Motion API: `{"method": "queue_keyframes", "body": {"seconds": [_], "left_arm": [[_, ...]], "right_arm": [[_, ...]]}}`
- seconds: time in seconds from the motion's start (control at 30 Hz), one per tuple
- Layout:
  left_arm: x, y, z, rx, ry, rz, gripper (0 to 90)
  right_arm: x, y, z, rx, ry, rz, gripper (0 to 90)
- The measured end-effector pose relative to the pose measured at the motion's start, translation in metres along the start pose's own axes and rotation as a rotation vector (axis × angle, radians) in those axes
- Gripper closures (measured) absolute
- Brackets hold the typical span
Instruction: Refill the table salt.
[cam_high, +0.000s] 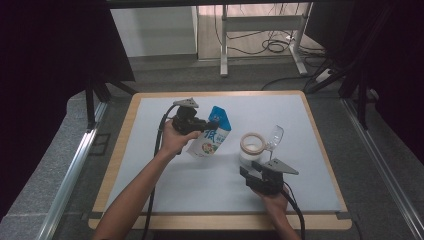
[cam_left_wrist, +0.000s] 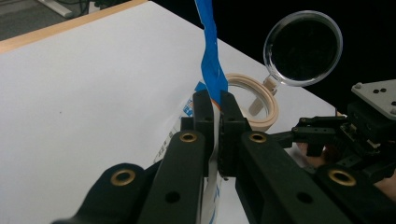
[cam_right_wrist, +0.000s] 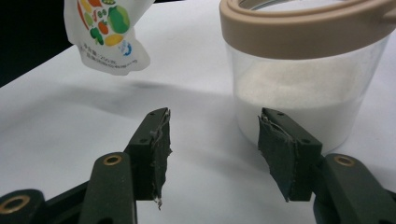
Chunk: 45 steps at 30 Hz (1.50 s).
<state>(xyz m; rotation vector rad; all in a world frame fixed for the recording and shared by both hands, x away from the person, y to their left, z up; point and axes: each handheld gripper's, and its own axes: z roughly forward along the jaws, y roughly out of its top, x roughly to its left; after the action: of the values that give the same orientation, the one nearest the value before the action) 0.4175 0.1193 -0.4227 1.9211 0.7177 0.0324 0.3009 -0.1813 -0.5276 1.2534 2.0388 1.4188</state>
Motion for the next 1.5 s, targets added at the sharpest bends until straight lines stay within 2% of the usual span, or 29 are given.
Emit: {"method": "queue_keyframes", "body": {"seconds": [0.27, 0.53, 0.6, 0.73, 1.0, 1.2, 1.5], "left_arm": [[0.009, -0.008, -0.014, -0.059, 0.044, -0.023, 89.5], [0.024, -0.014, -0.033, -0.125, 0.138, -0.049, 89.5], [0.031, -0.018, -0.04, -0.157, 0.173, -0.07, 89.5], [0.046, -0.024, -0.051, -0.183, 0.225, -0.105, 89.5], [0.072, -0.039, -0.065, -0.232, 0.302, -0.164, 89.5], [0.081, -0.055, -0.065, -0.244, 0.318, -0.192, 89.4], [0.079, -0.074, -0.081, -0.276, 0.345, -0.195, 89.0]], "right_arm": [[-0.001, 0.0, 0.001, 0.003, 0.001, -0.001, 44.3], [-0.001, 0.0, 0.001, 0.003, 0.001, 0.0, 44.4], [-0.001, 0.0, 0.002, 0.004, 0.001, -0.003, 44.3], [0.0, -0.001, 0.003, 0.009, 0.0, -0.005, 44.3], [0.001, -0.001, 0.005, 0.016, 0.001, -0.007, 44.3], [0.001, -0.001, 0.005, 0.011, 0.002, -0.009, 44.3], [0.0, -0.001, 0.005, 0.007, -0.001, -0.006, 44.3]]}}
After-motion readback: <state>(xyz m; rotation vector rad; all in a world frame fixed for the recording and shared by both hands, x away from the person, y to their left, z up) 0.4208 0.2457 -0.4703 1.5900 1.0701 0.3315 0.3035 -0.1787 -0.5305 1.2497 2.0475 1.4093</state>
